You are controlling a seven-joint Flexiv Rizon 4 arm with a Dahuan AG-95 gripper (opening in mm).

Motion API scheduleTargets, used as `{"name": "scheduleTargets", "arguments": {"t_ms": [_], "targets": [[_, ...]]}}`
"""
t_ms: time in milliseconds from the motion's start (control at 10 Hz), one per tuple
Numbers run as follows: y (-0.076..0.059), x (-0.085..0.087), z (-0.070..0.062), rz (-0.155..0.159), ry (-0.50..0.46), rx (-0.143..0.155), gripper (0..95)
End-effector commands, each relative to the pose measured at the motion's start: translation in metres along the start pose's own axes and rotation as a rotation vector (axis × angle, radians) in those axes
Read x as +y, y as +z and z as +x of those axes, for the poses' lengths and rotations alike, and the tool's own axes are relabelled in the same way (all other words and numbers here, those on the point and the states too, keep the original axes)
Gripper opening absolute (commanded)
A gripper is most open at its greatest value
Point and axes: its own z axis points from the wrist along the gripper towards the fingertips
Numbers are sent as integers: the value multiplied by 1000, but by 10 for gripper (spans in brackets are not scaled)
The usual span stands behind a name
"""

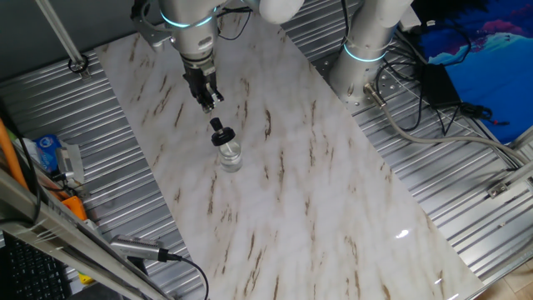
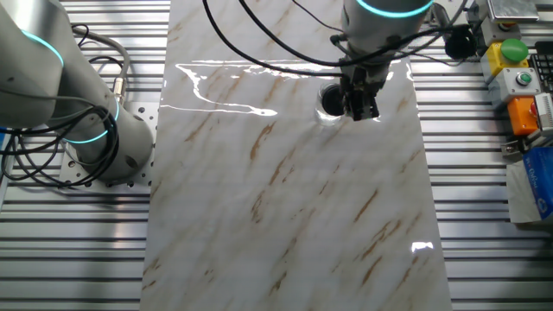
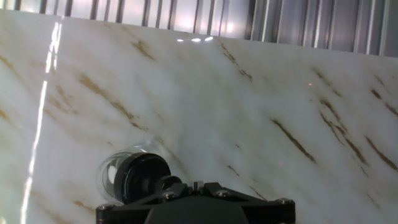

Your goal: Screw the lid onto the jar

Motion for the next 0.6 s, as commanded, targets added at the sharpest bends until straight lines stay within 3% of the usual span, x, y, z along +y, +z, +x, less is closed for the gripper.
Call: {"name": "scheduleTargets", "arguments": {"t_ms": [100, 500, 600], "targets": [[-1, 0, 0, -88, 55, -3, 0], [-6, -1, 2, -227, 87, -12, 0], [-6, -1, 2, -286, 111, -18, 0]]}}
